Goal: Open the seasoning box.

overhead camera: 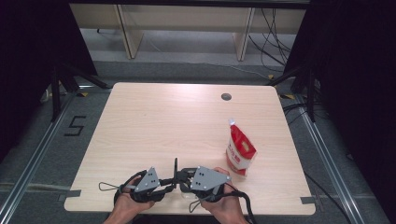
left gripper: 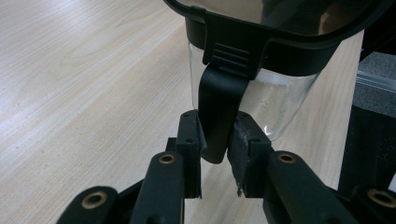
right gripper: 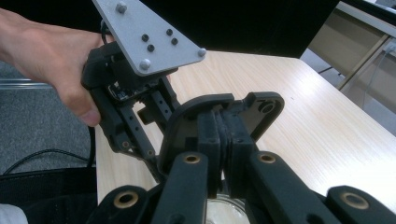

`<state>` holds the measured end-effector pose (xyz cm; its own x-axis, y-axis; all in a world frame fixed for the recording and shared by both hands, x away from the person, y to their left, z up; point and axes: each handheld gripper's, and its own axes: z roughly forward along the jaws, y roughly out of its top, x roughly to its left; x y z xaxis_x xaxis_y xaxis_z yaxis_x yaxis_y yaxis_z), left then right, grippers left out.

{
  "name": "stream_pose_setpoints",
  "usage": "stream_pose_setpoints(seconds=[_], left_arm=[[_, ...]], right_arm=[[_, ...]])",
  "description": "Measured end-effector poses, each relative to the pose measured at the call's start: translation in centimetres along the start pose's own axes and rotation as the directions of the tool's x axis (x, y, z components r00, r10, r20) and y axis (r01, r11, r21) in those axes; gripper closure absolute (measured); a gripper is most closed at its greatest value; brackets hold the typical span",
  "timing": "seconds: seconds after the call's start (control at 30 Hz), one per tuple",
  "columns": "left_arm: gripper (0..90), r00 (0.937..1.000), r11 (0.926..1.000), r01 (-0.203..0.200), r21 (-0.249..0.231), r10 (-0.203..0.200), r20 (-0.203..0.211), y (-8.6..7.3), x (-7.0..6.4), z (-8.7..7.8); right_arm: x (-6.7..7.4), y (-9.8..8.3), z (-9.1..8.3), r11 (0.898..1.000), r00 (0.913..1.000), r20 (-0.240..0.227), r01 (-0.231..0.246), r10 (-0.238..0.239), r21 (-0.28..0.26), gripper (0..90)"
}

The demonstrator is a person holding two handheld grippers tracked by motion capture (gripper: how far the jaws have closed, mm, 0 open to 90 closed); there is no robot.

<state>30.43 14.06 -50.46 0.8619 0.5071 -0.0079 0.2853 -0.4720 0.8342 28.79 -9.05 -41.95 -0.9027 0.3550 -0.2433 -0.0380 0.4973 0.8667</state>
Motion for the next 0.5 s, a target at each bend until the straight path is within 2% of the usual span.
stream_pose_setpoints(seconds=[0.1,0.3,0.33,0.5], left_arm=[[73.8,0.9999,0.9999,-0.008,0.007,0.008,-0.012,0.00,-0.02,-0.03],[73.8,1.0000,1.0000,0.000,0.000,0.000,-0.007,-0.01,-0.04,-0.01],[73.8,1.0000,0.9999,0.009,-0.007,-0.009,-0.004,-0.02,-0.09,0.05],[73.8,1.0000,1.0000,0.004,0.004,-0.004,-0.007,-0.01,-0.01,-0.05]], right_arm=[[-0.06,0.12,0.20,1.000,1.0000,0.004,0.008,-0.008,-0.002,88.2],[0.02,0.31,0.59,1.000,0.9999,-0.011,0.003,-0.003,0.001,88.2],[-0.03,0.32,0.68,1.000,0.9999,-0.005,0.014,-0.014,-0.003,88.2],[0.01,0.39,1.03,1.000,0.9998,-0.011,0.015,-0.015,0.002,88.2]])
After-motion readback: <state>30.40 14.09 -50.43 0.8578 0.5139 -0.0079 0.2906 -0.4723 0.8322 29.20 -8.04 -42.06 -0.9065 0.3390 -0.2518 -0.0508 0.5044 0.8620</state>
